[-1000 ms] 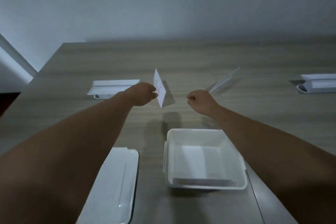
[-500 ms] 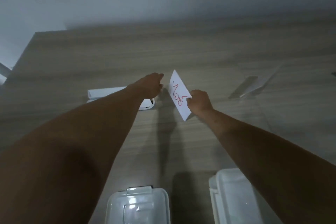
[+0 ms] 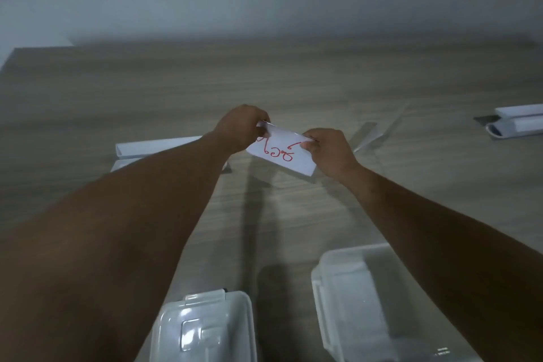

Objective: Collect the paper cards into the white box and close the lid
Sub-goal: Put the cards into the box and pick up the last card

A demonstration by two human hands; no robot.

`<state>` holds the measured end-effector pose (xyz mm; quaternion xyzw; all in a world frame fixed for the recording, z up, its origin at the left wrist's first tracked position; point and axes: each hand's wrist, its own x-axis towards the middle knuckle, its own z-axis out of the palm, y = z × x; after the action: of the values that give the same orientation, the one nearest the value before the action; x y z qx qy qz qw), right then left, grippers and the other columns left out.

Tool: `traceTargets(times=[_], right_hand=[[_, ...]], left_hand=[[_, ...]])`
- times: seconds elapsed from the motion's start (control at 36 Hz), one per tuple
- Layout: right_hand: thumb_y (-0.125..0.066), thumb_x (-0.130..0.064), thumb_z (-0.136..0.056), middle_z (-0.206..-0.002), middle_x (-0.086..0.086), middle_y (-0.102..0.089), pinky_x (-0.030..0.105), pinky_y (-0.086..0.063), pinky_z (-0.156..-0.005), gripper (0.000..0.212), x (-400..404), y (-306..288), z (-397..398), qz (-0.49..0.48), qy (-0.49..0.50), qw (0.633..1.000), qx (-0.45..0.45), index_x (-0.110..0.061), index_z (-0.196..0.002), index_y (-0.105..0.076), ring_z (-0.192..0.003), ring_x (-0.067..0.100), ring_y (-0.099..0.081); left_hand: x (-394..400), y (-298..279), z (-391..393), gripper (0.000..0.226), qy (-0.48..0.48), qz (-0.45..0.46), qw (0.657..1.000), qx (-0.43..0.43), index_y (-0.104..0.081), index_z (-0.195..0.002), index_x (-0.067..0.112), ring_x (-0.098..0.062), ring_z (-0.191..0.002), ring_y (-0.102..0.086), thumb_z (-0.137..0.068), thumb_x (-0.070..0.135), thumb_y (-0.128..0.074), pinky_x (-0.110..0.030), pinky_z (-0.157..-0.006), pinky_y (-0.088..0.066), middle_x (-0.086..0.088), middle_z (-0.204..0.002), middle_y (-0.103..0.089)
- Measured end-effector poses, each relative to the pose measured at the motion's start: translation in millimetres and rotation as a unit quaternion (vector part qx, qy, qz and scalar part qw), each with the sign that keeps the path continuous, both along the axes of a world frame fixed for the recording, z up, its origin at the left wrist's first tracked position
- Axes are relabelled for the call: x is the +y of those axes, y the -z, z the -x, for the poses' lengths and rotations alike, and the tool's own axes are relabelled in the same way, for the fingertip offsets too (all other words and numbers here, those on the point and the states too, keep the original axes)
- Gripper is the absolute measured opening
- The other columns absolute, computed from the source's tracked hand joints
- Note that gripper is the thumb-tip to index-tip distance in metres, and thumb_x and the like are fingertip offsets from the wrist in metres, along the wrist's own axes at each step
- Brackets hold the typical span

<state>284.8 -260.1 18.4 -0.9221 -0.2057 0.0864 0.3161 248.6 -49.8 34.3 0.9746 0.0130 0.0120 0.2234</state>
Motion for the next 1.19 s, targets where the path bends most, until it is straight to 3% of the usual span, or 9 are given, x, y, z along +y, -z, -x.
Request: traceTargets(times=[0.25,0.36,0.44,0.56,0.78,0.86,0.97,1.08,1.19], right_hand=[[-0.069,-0.009,-0.080,-0.095,0.014,-0.072,0.025,-0.042,-0.078,0.011,-98,-60,53,-0.046,0.024,0.995,-0.089,-0.003,-0.088,-0.071,-0.091,0.028,-0.064],[-0.073,-0.009,-0.077,-0.100,0.018,-0.072,0.035,-0.050,-0.090,0.019,-149,-82,91,-0.078,0.034,0.989,-0.120,-0.003,-0.095,-0.074,-0.095,0.030,-0.066],[-0.071,-0.009,-0.079,-0.101,0.018,-0.071,0.029,-0.047,-0.089,0.023,-192,-85,125,-0.082,0.047,0.989,-0.115,-0.005,-0.101,-0.075,-0.095,0.029,-0.066],[-0.063,-0.014,-0.088,-0.103,0.017,-0.070,0.023,-0.040,-0.083,0.024,-234,-79,160,-0.026,0.039,0.991,-0.123,-0.008,-0.108,-0.073,-0.098,0.029,-0.063],[-0.067,-0.009,-0.085,-0.102,0.019,-0.070,0.018,-0.037,-0.080,0.022,-284,-50,207,0.015,0.023,0.996,-0.083,-0.003,-0.105,-0.074,-0.099,0.029,-0.063],[-0.069,-0.012,-0.084,-0.103,0.017,-0.071,0.021,-0.041,-0.082,0.021,-288,-35,218,0.025,0.016,0.998,-0.059,-0.005,-0.104,-0.074,-0.100,0.027,-0.063],[-0.068,-0.015,-0.086,-0.112,0.011,-0.072,0.019,-0.040,-0.088,0.023,-295,-17,224,0.048,0.007,0.998,-0.030,-0.007,-0.106,-0.074,-0.108,0.023,-0.063],[-0.065,-0.013,-0.088,-0.112,0.008,-0.073,0.016,-0.036,-0.084,0.020,-303,3,231,0.073,0.001,0.997,-0.002,-0.008,-0.105,-0.074,-0.107,0.021,-0.064],[-0.065,-0.015,-0.088,-0.113,0.008,-0.072,0.022,-0.043,-0.086,0.020,-307,16,233,0.100,-0.010,0.995,0.028,-0.008,-0.105,-0.074,-0.106,0.021,-0.064]], left_hand=[[-87,-54,62,0.015,0.005,0.053,0.997,-0.062,-0.076,-0.089,0.010,-0.025,-0.084,-0.068,-0.075,0.016,-0.074,-0.032,-0.073,-0.051,-0.009,-0.089,-0.076],[-136,-66,103,0.014,-0.006,0.070,0.993,-0.092,-0.077,-0.084,0.014,-0.023,-0.078,-0.068,-0.073,0.022,-0.073,-0.032,-0.070,-0.052,-0.007,-0.084,-0.076],[-178,-71,138,0.019,0.004,0.087,0.994,-0.068,-0.078,-0.087,0.014,-0.023,-0.078,-0.068,-0.072,0.025,-0.075,-0.033,-0.072,-0.052,-0.007,-0.086,-0.077],[-219,-66,172,0.020,0.021,0.083,0.994,-0.062,-0.078,-0.095,0.010,-0.025,-0.091,-0.070,-0.078,0.020,-0.072,-0.036,-0.084,-0.054,-0.010,-0.096,-0.078],[-276,-29,237,0.024,0.023,0.059,0.998,-0.009,-0.075,-0.106,0.009,-0.027,-0.099,-0.069,-0.088,0.018,-0.062,-0.033,-0.089,-0.052,-0.011,-0.107,-0.076],[-283,-10,252,0.022,0.016,0.059,0.998,0.022,-0.076,-0.102,0.009,-0.028,-0.096,-0.069,-0.090,0.017,-0.059,-0.035,-0.087,-0.054,-0.011,-0.103,-0.076],[-291,7,262,0.024,0.025,0.059,0.996,0.058,-0.075,-0.103,0.009,-0.025,-0.097,-0.066,-0.093,0.015,-0.055,-0.023,-0.077,-0.042,-0.009,-0.104,-0.076],[-300,20,270,0.022,0.039,0.041,0.994,0.099,-0.069,-0.081,-0.004,-0.034,-0.088,-0.063,-0.091,0.007,-0.052,-0.032,-0.070,-0.043,-0.021,-0.088,-0.072],[-303,30,272,0.024,0.046,0.036,0.991,0.123,-0.073,-0.090,-0.001,-0.034,-0.091,-0.064,-0.092,0.009,-0.052,-0.035,-0.076,-0.048,-0.020,-0.095,-0.073]])
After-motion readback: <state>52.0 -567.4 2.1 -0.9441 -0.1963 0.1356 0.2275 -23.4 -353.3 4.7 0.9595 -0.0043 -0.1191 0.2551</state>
